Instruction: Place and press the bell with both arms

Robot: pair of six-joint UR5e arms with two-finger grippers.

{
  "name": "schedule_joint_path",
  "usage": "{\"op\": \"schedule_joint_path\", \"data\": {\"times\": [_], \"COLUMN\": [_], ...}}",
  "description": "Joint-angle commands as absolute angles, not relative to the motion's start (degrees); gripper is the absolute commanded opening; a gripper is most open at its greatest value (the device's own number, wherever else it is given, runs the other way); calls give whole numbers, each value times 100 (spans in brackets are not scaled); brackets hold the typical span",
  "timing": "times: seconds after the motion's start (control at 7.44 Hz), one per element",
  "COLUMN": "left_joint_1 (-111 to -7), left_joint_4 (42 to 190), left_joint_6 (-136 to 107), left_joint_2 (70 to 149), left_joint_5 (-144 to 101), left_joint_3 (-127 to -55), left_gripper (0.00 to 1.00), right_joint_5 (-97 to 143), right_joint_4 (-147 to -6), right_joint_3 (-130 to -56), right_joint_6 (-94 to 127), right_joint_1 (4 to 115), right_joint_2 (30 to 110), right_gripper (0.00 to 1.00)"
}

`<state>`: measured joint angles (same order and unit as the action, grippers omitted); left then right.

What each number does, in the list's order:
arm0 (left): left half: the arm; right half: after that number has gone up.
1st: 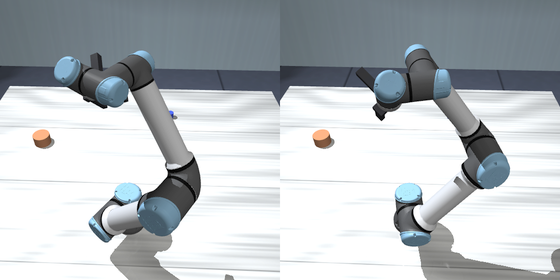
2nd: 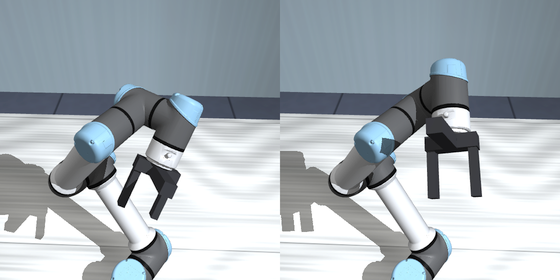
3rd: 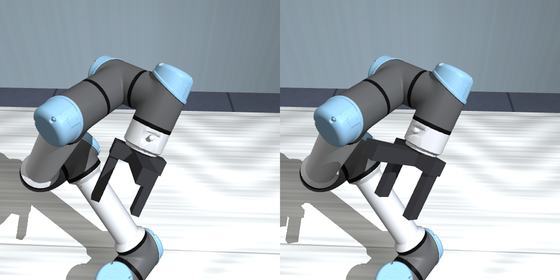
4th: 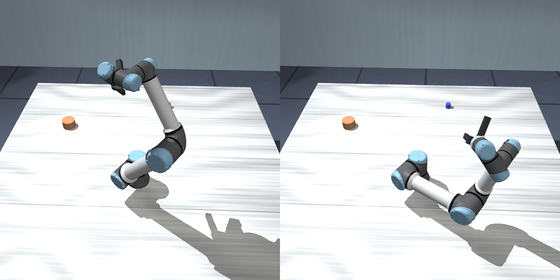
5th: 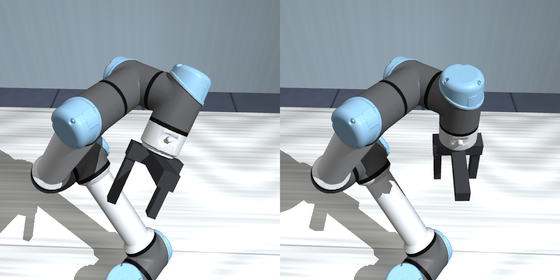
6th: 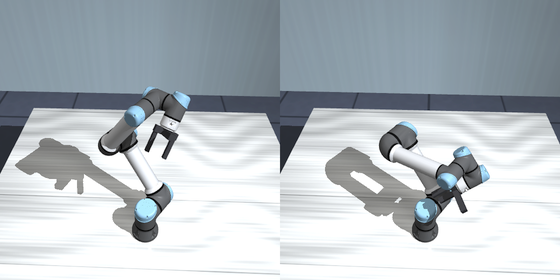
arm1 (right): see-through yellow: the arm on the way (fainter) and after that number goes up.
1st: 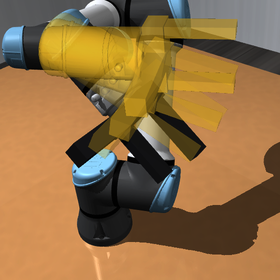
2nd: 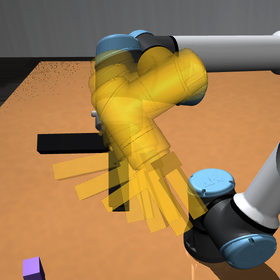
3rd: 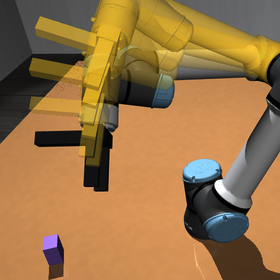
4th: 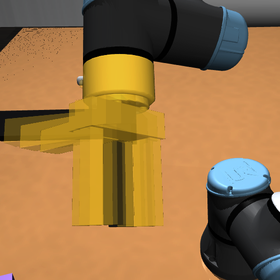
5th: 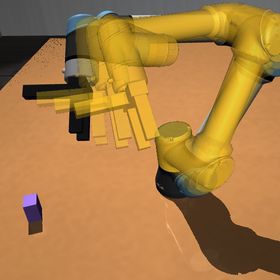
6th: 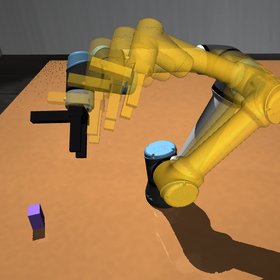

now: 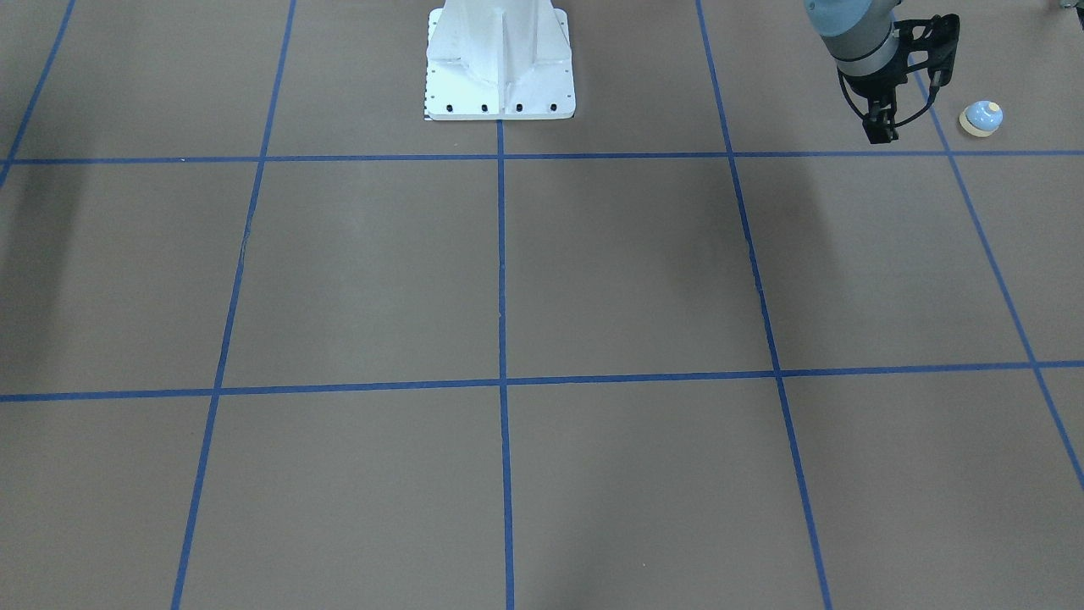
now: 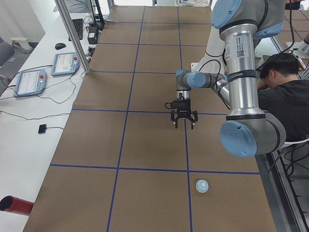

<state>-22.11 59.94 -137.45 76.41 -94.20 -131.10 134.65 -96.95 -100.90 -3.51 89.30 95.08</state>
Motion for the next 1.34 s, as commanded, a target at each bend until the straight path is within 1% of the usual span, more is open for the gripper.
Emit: {"op": "schedule_joint_path", "data": {"times": [0.0,0.13,0.4,0.54,0.81,0.94,1.21], "left_joint_1": [-1733,-1444,-1153,-1056,-923,-862,-782], "left_joint_4": [6038,6125,6485,6556,7133,7346,7531], "left_joint_6": [-15008,-15403,-16255,-16503,-16707,-16821,-16892], "left_joint_2": [7279,6903,6523,6504,6495,6478,6215], "left_joint_5": [-9378,-9387,-9395,-9396,-9387,-9387,-9308], "left_joint_3": [-12536,-12481,-12166,-12025,-11350,-11138,-11127], "left_gripper": [100,100,100,100,100,100,100], "right_joint_5": [13465,13465,13465,13465,13456,13456,13447], "right_joint_4": [-9694,-9694,-9694,-9694,-9694,-9694,-9694], "right_joint_3": [-10107,-10151,-10169,-10178,-10178,-10213,-10213], "right_joint_6": [-360,-352,-352,-352,-360,-369,-360], "right_joint_1": [8930,8930,8930,8930,8930,8930,8930], "right_joint_2": [9501,9501,9501,9501,9501,9501,9501], "right_gripper": [100,100,100,100,100,100,100]}}
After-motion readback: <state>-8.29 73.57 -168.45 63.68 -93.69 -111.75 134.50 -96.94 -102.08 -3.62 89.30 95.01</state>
